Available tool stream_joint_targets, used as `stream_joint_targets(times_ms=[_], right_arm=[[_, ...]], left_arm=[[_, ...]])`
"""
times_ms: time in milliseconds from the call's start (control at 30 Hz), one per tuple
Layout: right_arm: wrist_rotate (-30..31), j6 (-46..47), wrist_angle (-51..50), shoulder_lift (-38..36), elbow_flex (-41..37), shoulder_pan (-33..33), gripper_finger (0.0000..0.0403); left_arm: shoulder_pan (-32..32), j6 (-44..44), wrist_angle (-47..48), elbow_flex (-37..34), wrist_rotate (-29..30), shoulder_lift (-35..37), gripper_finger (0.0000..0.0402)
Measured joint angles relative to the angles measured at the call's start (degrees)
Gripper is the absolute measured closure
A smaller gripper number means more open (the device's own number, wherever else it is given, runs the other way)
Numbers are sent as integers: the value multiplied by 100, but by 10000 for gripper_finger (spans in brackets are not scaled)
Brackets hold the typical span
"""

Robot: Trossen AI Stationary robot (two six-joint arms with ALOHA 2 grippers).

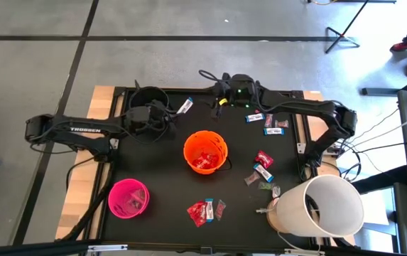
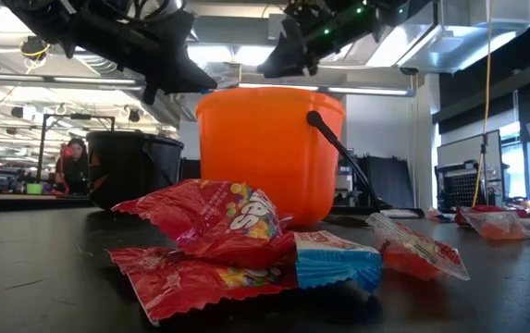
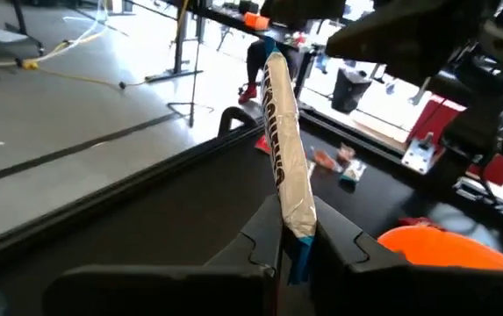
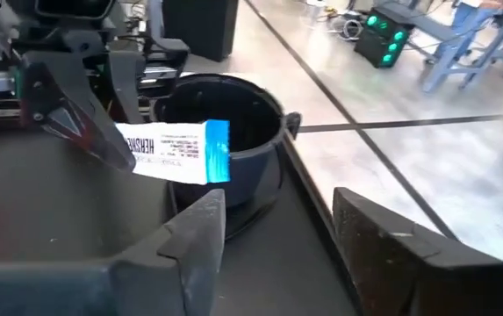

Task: Sort candy
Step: Put the white chocolate into the black bucket

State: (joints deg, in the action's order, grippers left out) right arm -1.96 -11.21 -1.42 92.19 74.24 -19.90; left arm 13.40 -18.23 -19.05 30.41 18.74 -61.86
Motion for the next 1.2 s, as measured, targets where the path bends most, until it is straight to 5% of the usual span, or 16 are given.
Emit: stream_joint_targets(times_ms=[600, 967, 1200], right_arm=[[35, 33, -362, -45, -4, 0, 182], [33, 40, -427, -45, -4, 0, 182], [33, 32, -456, -45, -4, 0, 182]], left_arm=[[494, 80, 2064, 2, 542, 1431, 381], [810, -711, 4196, 0, 1747, 2073, 379], [1111, -379, 4228, 0, 1629, 2072, 319]])
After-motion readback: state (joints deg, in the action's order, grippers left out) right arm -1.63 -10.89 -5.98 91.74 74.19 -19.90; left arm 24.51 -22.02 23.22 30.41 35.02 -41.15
